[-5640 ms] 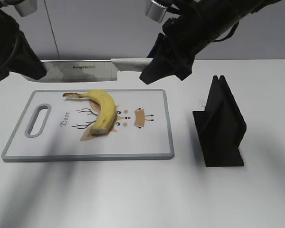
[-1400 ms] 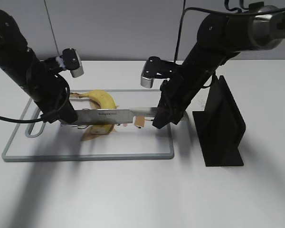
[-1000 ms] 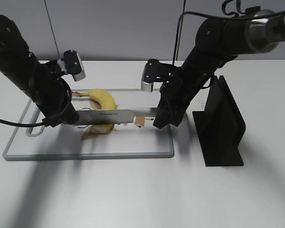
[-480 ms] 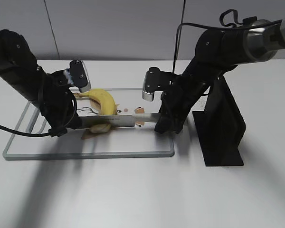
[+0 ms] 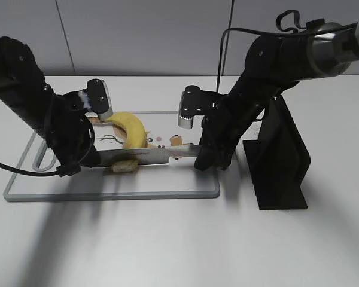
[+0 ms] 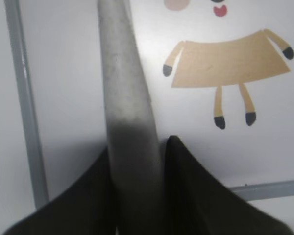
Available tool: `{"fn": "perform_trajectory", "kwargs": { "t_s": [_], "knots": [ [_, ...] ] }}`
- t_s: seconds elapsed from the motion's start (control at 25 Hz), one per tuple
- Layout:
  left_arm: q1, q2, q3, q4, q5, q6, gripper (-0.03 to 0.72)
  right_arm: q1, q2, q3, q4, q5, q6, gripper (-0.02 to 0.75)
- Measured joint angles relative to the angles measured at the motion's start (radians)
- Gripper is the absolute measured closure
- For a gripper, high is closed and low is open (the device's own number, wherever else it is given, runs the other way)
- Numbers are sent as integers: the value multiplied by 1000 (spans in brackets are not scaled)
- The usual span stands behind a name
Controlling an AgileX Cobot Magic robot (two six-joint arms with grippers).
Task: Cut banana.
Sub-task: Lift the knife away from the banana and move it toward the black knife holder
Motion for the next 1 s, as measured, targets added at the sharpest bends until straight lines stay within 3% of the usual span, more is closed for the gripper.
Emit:
{"fn": "perform_trajectory", "kwargs": {
  "t_s": [0.88,1.0],
  "knots": [
    [0,-65,4,25,77,-13,662,4,-62,3,7,51,-2,524],
    [0,-78,4,25,82,-22,584,4,-67,3,12,70,-25,538]
  ]
}}
